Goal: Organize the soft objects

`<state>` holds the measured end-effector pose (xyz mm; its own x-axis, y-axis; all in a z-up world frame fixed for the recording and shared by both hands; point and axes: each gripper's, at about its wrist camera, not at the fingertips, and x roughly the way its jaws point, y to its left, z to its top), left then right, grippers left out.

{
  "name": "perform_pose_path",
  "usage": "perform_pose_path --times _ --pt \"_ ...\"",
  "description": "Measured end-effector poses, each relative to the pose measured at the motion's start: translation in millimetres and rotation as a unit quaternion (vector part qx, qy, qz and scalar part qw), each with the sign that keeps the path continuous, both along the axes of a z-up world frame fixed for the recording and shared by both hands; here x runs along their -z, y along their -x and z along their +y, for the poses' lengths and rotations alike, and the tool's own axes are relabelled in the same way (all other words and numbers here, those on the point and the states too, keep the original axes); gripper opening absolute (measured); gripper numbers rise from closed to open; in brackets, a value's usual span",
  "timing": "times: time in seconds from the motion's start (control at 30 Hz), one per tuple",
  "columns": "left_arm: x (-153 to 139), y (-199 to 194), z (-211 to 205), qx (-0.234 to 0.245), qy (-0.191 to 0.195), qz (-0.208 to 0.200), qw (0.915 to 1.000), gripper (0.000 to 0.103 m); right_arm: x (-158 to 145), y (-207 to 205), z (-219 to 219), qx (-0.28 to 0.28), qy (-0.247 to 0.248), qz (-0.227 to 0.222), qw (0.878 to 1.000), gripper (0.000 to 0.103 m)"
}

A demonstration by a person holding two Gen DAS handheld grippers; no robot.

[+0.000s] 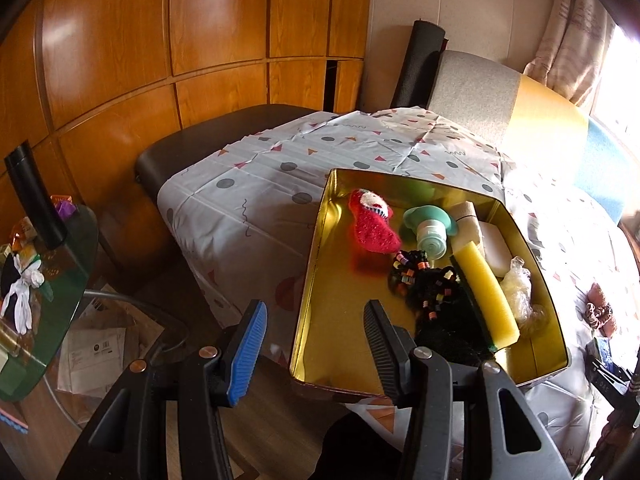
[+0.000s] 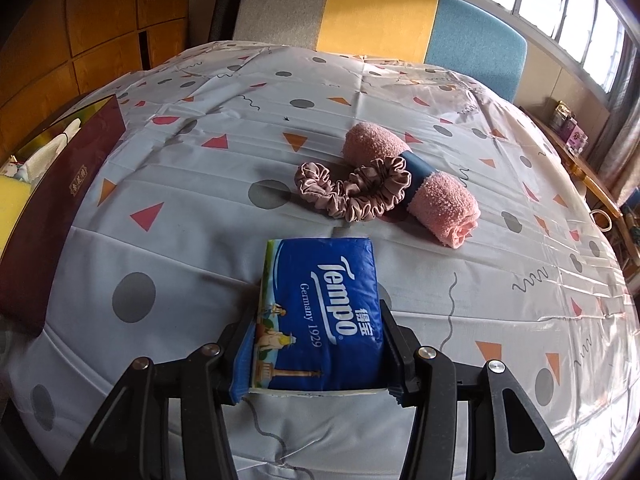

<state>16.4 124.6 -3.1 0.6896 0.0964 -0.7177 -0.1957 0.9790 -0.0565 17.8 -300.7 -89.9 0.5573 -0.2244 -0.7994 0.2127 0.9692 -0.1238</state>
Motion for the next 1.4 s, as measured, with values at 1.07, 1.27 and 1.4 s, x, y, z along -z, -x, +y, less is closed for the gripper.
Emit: perform_pose_path --times 1.07,1.27,1.4 --pt "8.7 0.3 12.2 -0.016 0.000 0.008 0.9998 0.051 -84.8 5.7 75.8 -0.094 -0.083 -0.067 0.990 0.052" --pt "4.5 1.5 16.6 -0.024 0.001 0.001 0.9997 0.051 -111.0 0.1 123.8 -0.164 -0.104 -0.092 0.977 0.052" --pt "2.8 3.0 20.6 -0.029 0.001 0.001 0.9996 0.051 -116.4 -2.7 162.6 -0.219 -0.120 -0.092 0.964 0.052"
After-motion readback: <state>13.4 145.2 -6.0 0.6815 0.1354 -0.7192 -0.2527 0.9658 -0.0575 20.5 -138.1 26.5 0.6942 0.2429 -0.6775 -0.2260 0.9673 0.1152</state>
